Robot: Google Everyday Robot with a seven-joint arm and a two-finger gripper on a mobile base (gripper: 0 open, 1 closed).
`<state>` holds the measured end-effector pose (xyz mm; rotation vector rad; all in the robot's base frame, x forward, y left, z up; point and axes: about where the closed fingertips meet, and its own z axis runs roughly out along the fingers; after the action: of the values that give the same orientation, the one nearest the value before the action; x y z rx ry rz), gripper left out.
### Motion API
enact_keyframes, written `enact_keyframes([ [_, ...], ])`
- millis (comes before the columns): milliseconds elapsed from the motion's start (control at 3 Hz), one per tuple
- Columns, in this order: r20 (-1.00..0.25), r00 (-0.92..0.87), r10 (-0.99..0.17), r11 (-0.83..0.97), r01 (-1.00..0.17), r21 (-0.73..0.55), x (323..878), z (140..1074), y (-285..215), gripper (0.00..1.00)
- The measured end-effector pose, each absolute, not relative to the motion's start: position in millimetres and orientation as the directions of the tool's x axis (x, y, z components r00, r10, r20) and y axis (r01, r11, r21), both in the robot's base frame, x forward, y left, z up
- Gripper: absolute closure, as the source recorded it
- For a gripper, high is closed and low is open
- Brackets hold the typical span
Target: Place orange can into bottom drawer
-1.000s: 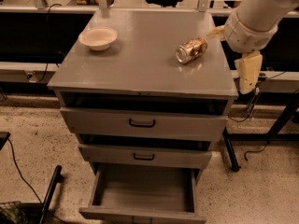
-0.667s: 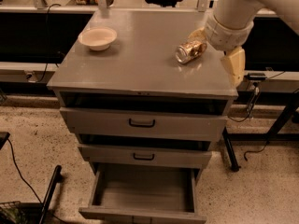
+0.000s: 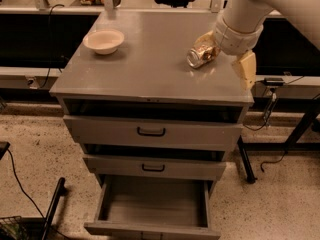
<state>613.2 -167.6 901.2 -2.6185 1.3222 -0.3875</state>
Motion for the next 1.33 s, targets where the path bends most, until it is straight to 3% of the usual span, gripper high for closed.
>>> enact_keyframes([
  [667,0.200,0.624,-0.755,-0.655,-0.702,-0.280,620.2,903.3,-157.8,0.00],
  [1333,0.273,0.656,-0.704,-0.710,-0.633,-0.309,678.1,919.6,-149.1,0.00],
])
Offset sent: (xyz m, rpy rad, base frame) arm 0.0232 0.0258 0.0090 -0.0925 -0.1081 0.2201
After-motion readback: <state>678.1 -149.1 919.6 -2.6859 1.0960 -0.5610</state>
